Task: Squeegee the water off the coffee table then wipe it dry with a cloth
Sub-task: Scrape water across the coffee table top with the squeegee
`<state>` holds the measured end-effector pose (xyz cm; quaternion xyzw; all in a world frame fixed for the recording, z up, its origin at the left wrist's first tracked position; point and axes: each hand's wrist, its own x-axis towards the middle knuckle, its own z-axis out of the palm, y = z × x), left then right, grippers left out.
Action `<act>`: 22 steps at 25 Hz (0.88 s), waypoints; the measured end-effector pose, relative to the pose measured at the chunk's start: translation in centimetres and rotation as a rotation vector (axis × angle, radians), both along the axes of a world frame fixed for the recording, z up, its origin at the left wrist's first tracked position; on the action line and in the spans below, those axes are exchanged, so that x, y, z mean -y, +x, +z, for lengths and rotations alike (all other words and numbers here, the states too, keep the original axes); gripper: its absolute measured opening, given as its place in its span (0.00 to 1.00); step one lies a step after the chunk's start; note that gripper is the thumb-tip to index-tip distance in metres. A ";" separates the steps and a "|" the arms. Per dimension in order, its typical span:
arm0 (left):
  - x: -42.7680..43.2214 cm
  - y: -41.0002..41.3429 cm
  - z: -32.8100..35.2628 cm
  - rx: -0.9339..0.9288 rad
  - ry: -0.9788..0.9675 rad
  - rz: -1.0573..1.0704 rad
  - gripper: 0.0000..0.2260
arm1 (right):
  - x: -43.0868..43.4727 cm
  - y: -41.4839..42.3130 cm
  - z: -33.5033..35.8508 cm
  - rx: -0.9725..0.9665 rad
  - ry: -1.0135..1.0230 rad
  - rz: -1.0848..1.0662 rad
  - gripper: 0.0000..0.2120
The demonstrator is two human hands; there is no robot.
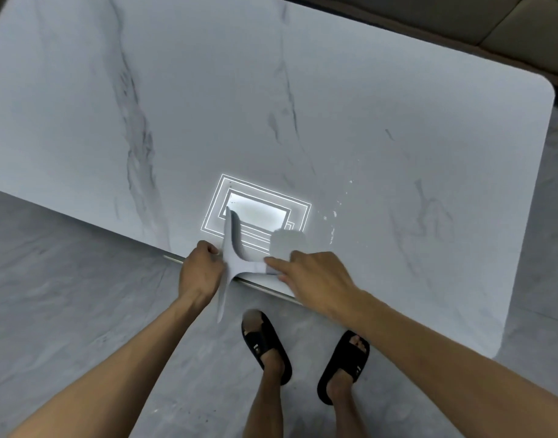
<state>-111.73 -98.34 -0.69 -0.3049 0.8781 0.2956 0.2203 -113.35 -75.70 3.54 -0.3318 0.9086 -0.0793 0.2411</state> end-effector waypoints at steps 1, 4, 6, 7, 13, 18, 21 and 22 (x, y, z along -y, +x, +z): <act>0.4 0.1 -0.2 0.004 -0.003 -0.009 0.06 | 1.4 0.0 -0.6 0.004 0.005 0.012 0.18; 0.4 0.4 -0.8 0.060 0.059 -0.084 0.09 | 0.9 -0.8 -1.7 -0.056 0.057 0.007 0.19; -0.3 0.6 -1.3 0.101 0.127 -0.127 0.11 | -2.7 -1.1 -1.5 -0.085 0.087 -0.003 0.19; -0.9 0.6 -1.5 0.122 0.142 -0.166 0.11 | -5.1 -1.1 -1.2 -0.080 0.101 -0.026 0.19; -3.0 -1.0 -1.4 0.263 0.051 -0.299 0.10 | -18.9 -0.4 1.8 -0.140 0.277 -0.198 0.20; -5.8 -0.8 -0.6 0.198 0.090 -0.301 0.04 | -19.9 0.4 3.3 -0.172 0.253 -0.200 0.18; -6.8 -0.2 -0.9 0.211 0.108 -0.349 0.03 | -15.0 1.1 2.3 -0.118 0.082 -0.130 0.17; -7.1 0.0 -1.1 0.216 0.099 -0.365 0.03 | -13.5 1.4 1.6 -0.109 0.048 -0.088 0.17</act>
